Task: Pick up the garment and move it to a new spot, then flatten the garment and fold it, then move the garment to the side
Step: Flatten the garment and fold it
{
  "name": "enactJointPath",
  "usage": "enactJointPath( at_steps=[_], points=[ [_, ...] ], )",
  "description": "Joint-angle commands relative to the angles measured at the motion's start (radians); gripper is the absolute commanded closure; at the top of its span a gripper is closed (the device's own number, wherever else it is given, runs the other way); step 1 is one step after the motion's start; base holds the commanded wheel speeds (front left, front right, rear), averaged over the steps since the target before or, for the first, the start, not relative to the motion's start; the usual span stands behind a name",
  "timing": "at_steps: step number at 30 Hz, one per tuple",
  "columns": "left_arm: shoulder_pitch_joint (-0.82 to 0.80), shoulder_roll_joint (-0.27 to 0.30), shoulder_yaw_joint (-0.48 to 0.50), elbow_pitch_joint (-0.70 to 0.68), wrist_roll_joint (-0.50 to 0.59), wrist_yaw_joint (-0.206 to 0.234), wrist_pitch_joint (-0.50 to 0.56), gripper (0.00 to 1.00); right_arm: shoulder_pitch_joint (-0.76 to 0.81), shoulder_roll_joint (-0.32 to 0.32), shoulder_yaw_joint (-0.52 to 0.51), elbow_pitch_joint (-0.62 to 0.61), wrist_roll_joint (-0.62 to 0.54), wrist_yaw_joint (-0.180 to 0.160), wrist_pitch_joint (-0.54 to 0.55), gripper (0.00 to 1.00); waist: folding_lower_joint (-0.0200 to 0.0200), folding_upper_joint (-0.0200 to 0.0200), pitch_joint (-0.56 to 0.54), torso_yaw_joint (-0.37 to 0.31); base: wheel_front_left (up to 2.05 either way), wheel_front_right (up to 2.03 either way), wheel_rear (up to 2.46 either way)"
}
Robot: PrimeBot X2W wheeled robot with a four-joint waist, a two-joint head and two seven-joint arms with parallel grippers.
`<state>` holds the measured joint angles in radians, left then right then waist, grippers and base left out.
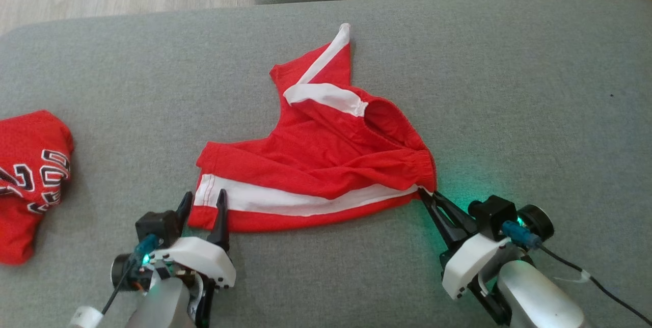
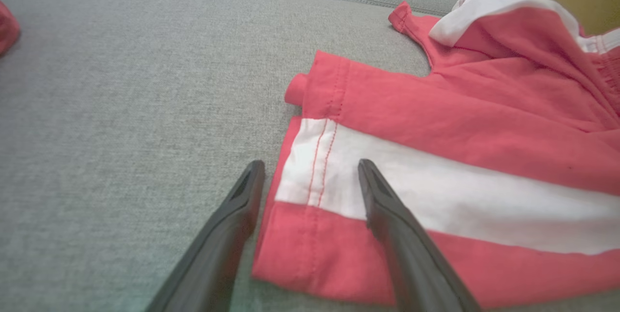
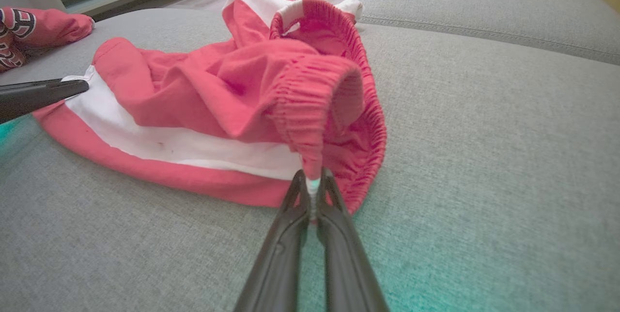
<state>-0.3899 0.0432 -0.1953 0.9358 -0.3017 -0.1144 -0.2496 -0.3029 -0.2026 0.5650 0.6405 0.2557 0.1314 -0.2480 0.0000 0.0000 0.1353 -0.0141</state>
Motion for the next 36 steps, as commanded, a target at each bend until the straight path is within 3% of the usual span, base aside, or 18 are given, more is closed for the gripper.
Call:
enactJointPath(
  at_steps=[1, 14, 15, 16, 17, 20, 30, 36],
  points=[
    [-0.037, 0.020, 0.021, -0.011, -0.010, -0.004, -0.012, 0.00, -0.033, -0.009, 0.012, -0.028, 0.009, -0.001, -0.014, 1.00, 0.0000, 0.0000, 0.000, 0.001, 0.00, 0.00, 0.00],
    [-0.053, 0.024, -0.043, -0.034, -0.037, -0.016, -0.012, 0.00, -0.034, 0.002, 0.013, -0.018, 0.023, -0.001, -0.014, 1.00, 0.0000, 0.0000, -0.001, 0.008, 0.00, 0.00, 0.00],
    [-0.052, 0.025, -0.043, -0.042, -0.038, -0.016, -0.012, 0.05, -0.034, 0.003, 0.013, -0.018, 0.024, -0.001, -0.014, 1.00, 0.0000, 0.0000, 0.000, 0.008, 0.00, 0.00, 0.00],
    [-0.050, 0.026, -0.045, -0.048, -0.039, -0.016, -0.012, 0.15, -0.035, 0.004, 0.013, -0.018, 0.025, -0.001, -0.014, 1.00, 0.0000, 0.0000, 0.000, 0.008, 0.00, 0.00, 0.00],
    [-0.049, 0.027, -0.047, -0.054, -0.040, -0.016, -0.012, 0.34, -0.035, 0.004, 0.013, -0.018, 0.026, -0.001, -0.014, 1.00, 0.0000, 0.0000, 0.001, 0.008, 0.00, 0.00, 0.00],
    [-0.045, 0.030, -0.055, -0.064, -0.046, -0.016, -0.012, 1.00, -0.037, 0.006, 0.013, -0.020, 0.032, -0.001, -0.014, 1.00, 0.0000, 0.0000, 0.001, 0.007, 0.00, 0.00, 0.00],
    [-0.024, 0.066, -0.018, -0.273, -0.054, -0.016, -0.012, 1.00, -0.041, 0.012, 0.001, -0.143, 0.173, -0.001, -0.014, 1.00, 0.0000, 0.0000, -0.046, 0.007, 0.00, 0.00, 0.00],
    [-0.028, 0.130, 0.041, -0.459, -0.050, -0.016, -0.012, 1.00, -0.069, -0.025, 0.009, -0.272, 0.344, -0.001, -0.014, 1.00, 0.0000, 0.0000, -0.116, 0.009, 0.00, 0.00, 0.00]
  ],
)
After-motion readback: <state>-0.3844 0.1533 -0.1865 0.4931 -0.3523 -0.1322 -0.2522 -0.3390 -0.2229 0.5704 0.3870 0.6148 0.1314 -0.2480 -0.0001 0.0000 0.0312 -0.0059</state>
